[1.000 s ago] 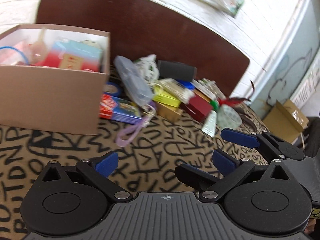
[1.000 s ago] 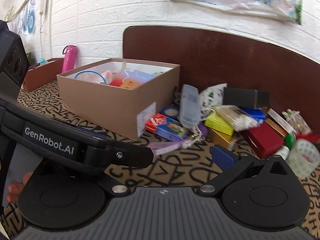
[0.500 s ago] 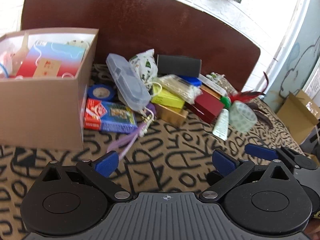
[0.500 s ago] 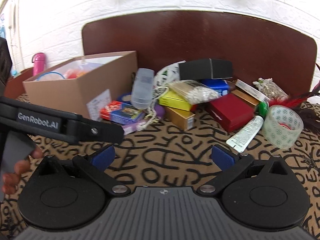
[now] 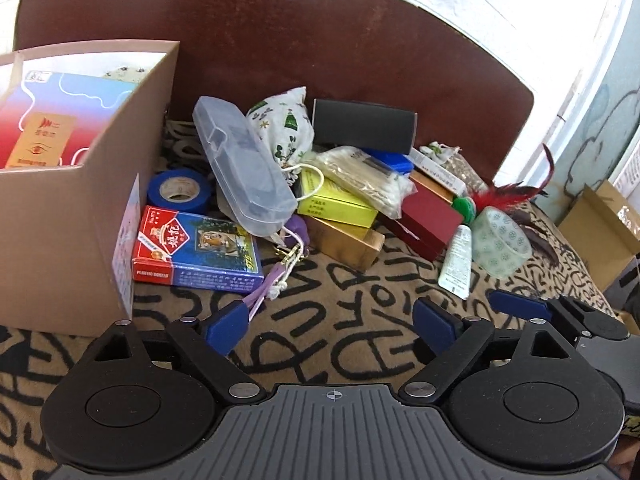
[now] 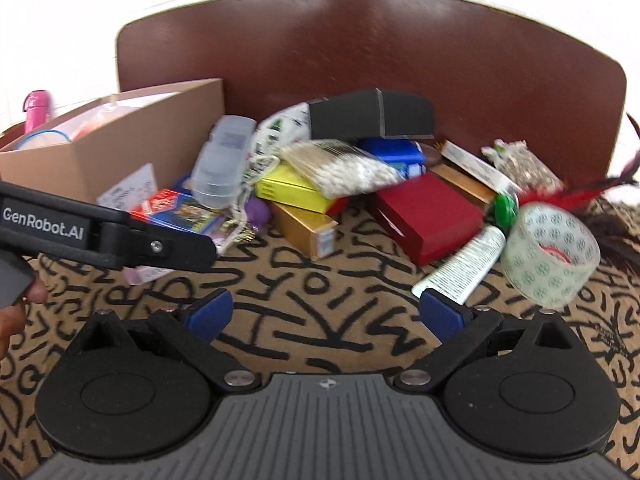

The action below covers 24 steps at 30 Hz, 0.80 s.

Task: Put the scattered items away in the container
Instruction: 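Reach the right tool to the purple keychain and close on it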

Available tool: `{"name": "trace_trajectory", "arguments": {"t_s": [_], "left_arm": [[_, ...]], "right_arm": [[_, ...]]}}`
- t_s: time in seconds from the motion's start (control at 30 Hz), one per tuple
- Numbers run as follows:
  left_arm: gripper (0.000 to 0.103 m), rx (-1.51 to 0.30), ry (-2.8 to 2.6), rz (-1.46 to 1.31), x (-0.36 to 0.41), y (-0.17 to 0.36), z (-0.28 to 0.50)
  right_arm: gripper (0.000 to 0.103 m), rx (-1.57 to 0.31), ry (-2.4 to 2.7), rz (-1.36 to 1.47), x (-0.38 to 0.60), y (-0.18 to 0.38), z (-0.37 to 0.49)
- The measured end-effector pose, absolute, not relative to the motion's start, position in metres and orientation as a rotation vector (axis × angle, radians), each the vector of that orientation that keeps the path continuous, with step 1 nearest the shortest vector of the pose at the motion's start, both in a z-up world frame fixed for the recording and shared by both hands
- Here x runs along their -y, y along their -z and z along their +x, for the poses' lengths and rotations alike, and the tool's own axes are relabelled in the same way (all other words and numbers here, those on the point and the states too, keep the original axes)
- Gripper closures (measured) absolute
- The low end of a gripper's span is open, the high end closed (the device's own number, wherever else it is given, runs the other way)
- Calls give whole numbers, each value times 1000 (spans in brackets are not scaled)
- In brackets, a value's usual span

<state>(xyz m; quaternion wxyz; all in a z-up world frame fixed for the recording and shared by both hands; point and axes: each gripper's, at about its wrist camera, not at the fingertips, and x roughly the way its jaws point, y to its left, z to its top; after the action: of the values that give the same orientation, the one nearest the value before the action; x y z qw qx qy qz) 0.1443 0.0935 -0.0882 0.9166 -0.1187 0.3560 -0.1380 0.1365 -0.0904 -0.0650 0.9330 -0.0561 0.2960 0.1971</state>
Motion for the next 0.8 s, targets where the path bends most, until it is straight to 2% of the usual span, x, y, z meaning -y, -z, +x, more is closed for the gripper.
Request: {"name": "trace_trajectory", "arguments": {"t_s": [0.13,0.27,0.43,0.47,0.57,0.63,0.67,0.7,0.73,0.77,0.8], "left_arm": [[12,-753,281,-229,-95,98,150],[16,-741,250,-232,-103,101,150],[19,-722,226,-235,-112,102,146],[19,-727,222,-235,-115,104,147],[27,-733,221,-248,-122,108,150],[33,-734,220,-219,-123,109,150],[41,-735,213,-195,-123,110,150],[55,-738,203,-177,-122,110,150],[65,-748,197,-171,-123,111,151],[96,-778,202,-183,-124,114,154],[96,-804,214,-211,-127,117,157]], "right_arm": [[10,-611,-419,-115,88,68,147],[22,-624,-476,-131,74,69,157],[29,-622,-514,-148,56,70,167],[34,-625,-509,-151,54,70,170],[43,-649,-499,-133,51,74,179],[44,-657,-496,-125,51,76,182],[44,-663,-493,-129,50,77,183],[44,-669,-492,-130,50,79,184],[44,-673,-493,-127,49,80,185],[44,-676,-496,-124,49,80,186],[44,-677,-499,-120,48,80,186]]}}
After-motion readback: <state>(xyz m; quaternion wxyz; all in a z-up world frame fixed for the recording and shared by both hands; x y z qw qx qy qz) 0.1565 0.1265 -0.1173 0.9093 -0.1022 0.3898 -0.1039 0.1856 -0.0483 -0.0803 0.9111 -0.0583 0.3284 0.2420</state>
